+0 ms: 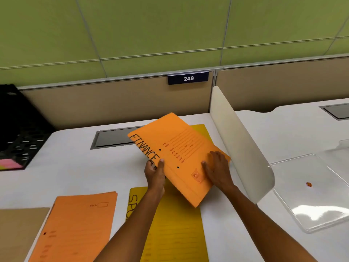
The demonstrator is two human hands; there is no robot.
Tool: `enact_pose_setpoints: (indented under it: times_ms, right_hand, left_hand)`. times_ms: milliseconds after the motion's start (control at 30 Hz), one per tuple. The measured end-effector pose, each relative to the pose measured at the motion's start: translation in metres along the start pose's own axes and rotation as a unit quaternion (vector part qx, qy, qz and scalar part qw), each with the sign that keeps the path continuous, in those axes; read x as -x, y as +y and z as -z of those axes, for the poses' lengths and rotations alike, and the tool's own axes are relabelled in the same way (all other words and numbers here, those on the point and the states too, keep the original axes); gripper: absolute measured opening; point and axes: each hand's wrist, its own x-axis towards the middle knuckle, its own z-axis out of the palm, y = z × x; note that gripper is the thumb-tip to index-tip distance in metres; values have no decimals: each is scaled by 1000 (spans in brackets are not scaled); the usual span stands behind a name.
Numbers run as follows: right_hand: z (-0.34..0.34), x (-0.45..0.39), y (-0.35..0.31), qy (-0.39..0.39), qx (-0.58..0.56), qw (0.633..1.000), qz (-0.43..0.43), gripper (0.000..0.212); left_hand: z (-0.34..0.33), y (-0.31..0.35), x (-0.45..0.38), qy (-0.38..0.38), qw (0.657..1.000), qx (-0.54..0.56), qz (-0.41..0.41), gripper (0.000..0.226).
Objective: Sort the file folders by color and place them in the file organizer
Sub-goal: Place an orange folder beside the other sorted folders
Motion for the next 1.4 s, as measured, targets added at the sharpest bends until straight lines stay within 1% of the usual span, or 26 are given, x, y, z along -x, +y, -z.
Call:
enact_pose_setpoints:
  times_ms: [67,167,267,333,433,567,667,733,833,900,967,1033,1133,1200,1300,1400]
  right_hand:
    - [4,9,-9,-2,1,1000,-18,79]
    - [5,30,-21,-18,-17,999,-33,71]
    - [5,61,-37,-19,-61,997,-38,72]
    - [3,89,-49,-25,-102,992,-62,67]
    - [1,129,-62,-29,-145,984,-103,63]
    - [-5,181,-77,-48,-198,971,-122,56]
    - [-12,218,-89,-67,-216,966,-123,56]
    - [-17,237,-93,-74,-223,964,-127,57]
    - [-23,261,-104,-78,-228,962,-131,58]
    - [-30,271,-110,-78,-222,962,-137,61]
    - [-37,276,-115,-81,-211,965,-134,63]
    - [-44,279,-122,-88,-204,966,-131,64]
    - [-58,279,-132,-100,-200,969,-109,58]
    - [-69,277,-138,-106,-192,970,-103,62]
    - [-88,268,-148,-113,-184,972,-95,65]
    - [-100,259,-159,-102,-196,971,-93,65]
  left_hand:
    - [15,14,20,0,1000,4,-28,22]
    - [45,28,53,-1,998,3,-60,25]
    - [76,33,83,-14,997,-5,-77,21]
    - [99,32,102,-26,996,-4,-81,19]
    - [130,31,132,-36,995,-7,-97,23]
    - [162,29,177,-38,991,1,-128,31]
    - [185,23,202,-55,990,1,-131,33]
    - [200,20,213,-59,990,-13,-130,46]
    - [224,15,221,-59,990,-38,-121,75]
    - [237,13,222,-61,991,-54,-105,84]
    - [249,13,220,-62,992,-59,-95,79]
    - [259,16,218,-67,992,-52,-89,67]
    - [271,25,213,-74,993,-37,-81,49]
    - [278,33,212,-72,994,-37,-74,41]
    - [291,36,197,-50,995,-61,-62,44]
    - [300,40,183,-37,994,-87,-52,48]
